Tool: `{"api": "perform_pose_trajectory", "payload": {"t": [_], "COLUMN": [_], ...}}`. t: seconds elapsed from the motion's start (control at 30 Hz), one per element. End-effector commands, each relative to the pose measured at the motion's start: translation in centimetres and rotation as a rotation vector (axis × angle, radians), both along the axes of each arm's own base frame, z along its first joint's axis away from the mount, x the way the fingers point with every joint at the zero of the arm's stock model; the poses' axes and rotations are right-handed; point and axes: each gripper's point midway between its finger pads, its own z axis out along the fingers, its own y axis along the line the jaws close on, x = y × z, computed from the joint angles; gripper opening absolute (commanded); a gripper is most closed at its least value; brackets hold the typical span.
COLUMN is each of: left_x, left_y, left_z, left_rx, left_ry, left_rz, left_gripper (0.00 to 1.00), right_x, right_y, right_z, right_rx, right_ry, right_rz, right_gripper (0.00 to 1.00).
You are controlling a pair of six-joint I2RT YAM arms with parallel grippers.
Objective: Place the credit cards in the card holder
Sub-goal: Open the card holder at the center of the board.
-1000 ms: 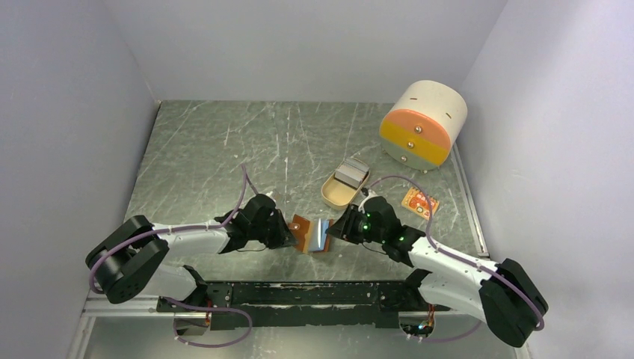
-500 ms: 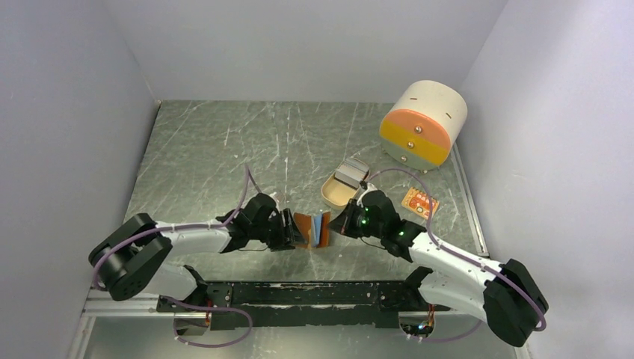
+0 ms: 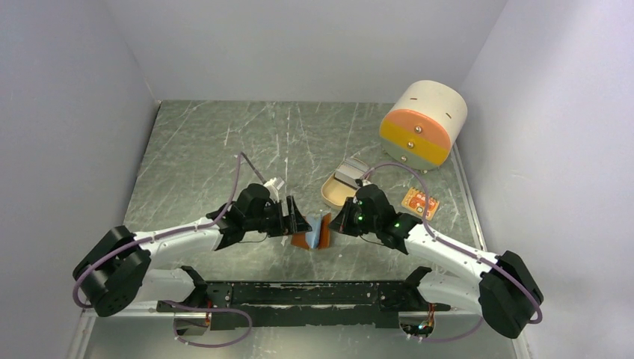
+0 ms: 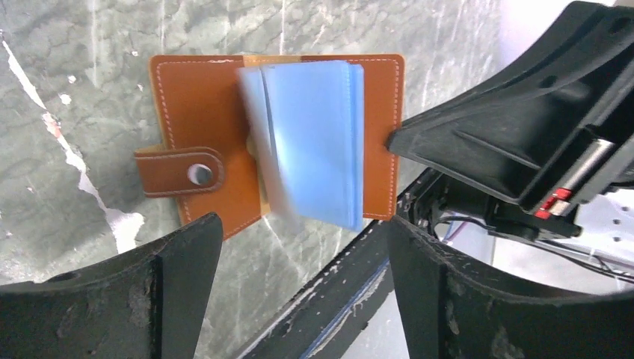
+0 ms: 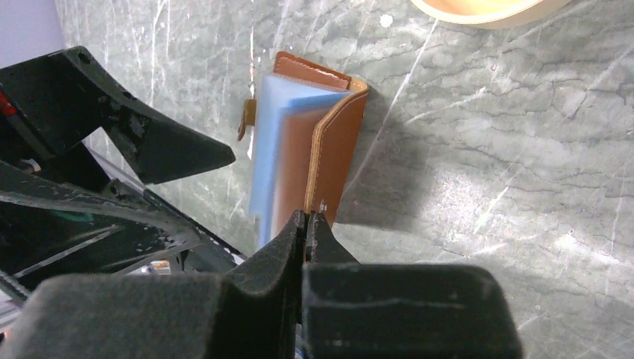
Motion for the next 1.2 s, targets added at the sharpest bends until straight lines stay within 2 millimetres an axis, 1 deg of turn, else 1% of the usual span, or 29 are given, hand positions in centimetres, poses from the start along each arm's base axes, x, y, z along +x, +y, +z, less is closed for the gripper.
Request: {"api": "perform_pose_trajectory", "payload": {"t": [0.0,0.03,0.1,0.13,0.23,0.3,0.37,0.47,0.53,0.6,0.67,0.7,0.77,0.8,0.83,0.9,0.97,1.07,1.17], "left_x": [0.6,0.6,0.7,0.8,0.8,0.8,1.1,1.6,1.6,1.5,1.2,1.2,1.7,2.1,2.3,2.8,2.6,2.2,1.7], "left_y": [-0.2,-0.5,-0.6,-0.8,-1.3,-1.3,-0.9,0.3,0.8,0.6,-0.1,-0.2,0.2,0.6,1.2,2.1,2.5,2.4,2.1], "left_z": [0.0,0.1,-0.4,-0.5,-0.1,0.3,0.4,-0.6,-1.2,-1.4,-1.2,-1.1,-1.1,-1.0,-1.0,-0.8,-0.9,-1.8,-2.3], "left_rx": [0.059,0.059,0.079,0.085,0.058,0.042,0.064,0.151,0.187,0.194,0.161,0.151,0.175,0.198,0.22,0.249,0.272,0.301,0.281], "left_ry": [-0.066,-0.082,-0.084,-0.086,-0.101,-0.114,-0.119,-0.106,-0.084,-0.078,-0.077,-0.075,-0.067,-0.067,-0.07,-0.08,-0.081,-0.061,-0.054], "left_rz": [-0.079,-0.101,-0.128,-0.139,-0.156,-0.154,-0.133,-0.09,-0.078,-0.095,-0.124,-0.129,-0.085,-0.048,-0.017,0.032,0.026,-0.017,-0.053], "left_gripper": [0.86,0.87,0.87,0.86,0.86,0.87,0.86,0.82,0.78,0.72,0.68,0.63,0.35,0.29,0.27,0.36,0.42,0.51,0.58], "right_x": [-0.1,-0.1,-0.1,-0.1,-0.1,0.0,0.0,-0.2,-0.5,-0.6,-0.8,-0.8,-0.8,-0.8,-0.8,-0.8,-0.9,-0.9,-0.9], "right_y": [0.2,0.1,0.2,0.4,0.6,0.3,0.0,-0.3,-0.5,-0.8,-1.1,-1.2,-1.3,-1.4,-1.5,-1.6,-1.6,-1.6,-1.6], "right_z": [0.4,0.4,0.7,1.1,1.9,1.7,1.2,0.1,-0.8,-1.5,-2.0,-2.0,-2.1,-2.2,-2.2,-2.2,-2.3,-2.4,-2.5], "right_rx": [0.011,0.01,0.02,0.038,0.062,0.039,0.017,-0.002,-0.014,-0.029,-0.039,-0.041,-0.045,-0.052,-0.056,-0.059,-0.056,-0.055,-0.057], "right_ry": [-0.027,-0.028,-0.03,-0.039,-0.055,-0.056,-0.054,-0.043,-0.034,-0.03,-0.031,-0.034,-0.039,-0.041,-0.04,-0.042,-0.042,-0.042,-0.04], "right_rz": [0.017,0.017,0.02,0.023,0.023,0.015,0.016,0.021,0.027,0.026,0.025,0.024,0.023,0.019,0.019,0.02,0.021,0.018,0.019], "right_gripper": [0.0,0.0,0.0,0.0,0.0,0.0,0.0,0.0,0.0,0.0,0.0,0.0,0.0,0.0,0.0,0.0,0.0,0.0,0.0]}}
